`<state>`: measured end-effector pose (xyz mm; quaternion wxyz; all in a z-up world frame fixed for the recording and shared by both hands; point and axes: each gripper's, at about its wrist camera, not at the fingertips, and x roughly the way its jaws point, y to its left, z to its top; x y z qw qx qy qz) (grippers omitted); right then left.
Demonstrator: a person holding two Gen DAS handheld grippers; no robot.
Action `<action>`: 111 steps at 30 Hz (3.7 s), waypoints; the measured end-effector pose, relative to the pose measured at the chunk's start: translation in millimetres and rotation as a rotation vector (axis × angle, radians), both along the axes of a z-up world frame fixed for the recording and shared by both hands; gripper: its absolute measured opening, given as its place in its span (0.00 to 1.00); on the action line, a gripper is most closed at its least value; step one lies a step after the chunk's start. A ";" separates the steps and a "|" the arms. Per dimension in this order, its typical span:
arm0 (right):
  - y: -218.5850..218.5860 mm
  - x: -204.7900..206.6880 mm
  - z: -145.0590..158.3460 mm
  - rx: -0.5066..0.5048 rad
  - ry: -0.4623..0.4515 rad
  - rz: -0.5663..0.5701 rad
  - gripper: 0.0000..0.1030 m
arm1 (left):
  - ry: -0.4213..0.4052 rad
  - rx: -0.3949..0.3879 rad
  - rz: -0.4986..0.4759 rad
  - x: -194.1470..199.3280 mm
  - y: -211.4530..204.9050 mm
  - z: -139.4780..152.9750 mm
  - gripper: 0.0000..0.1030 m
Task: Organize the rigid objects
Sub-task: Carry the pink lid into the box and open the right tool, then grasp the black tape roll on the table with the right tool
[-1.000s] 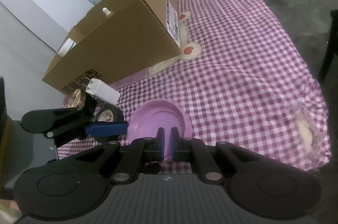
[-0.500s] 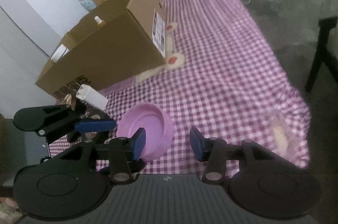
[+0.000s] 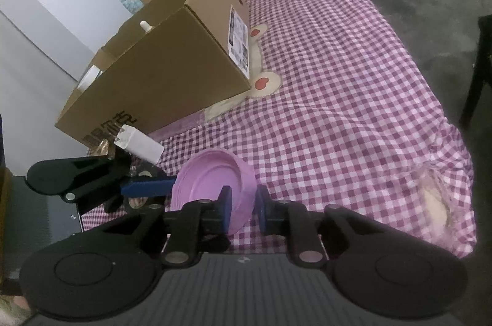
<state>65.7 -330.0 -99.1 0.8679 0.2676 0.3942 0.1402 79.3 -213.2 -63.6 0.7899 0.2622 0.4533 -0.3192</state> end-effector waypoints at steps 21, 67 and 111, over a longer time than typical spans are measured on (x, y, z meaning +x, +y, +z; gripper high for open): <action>31.5 9.6 144.0 -0.098 -0.332 0.108 0.17 | -0.320 -0.159 0.208 -7.5 65.6 129.2 0.63; 86.8 224.7 113.7 -0.005 0.054 0.327 0.19 | -0.084 -0.103 0.497 123.9 122.2 94.8 0.63; 104.0 63.8 30.3 -0.158 0.015 0.247 0.23 | 0.102 -0.218 0.385 1.1 105.7 -7.1 0.54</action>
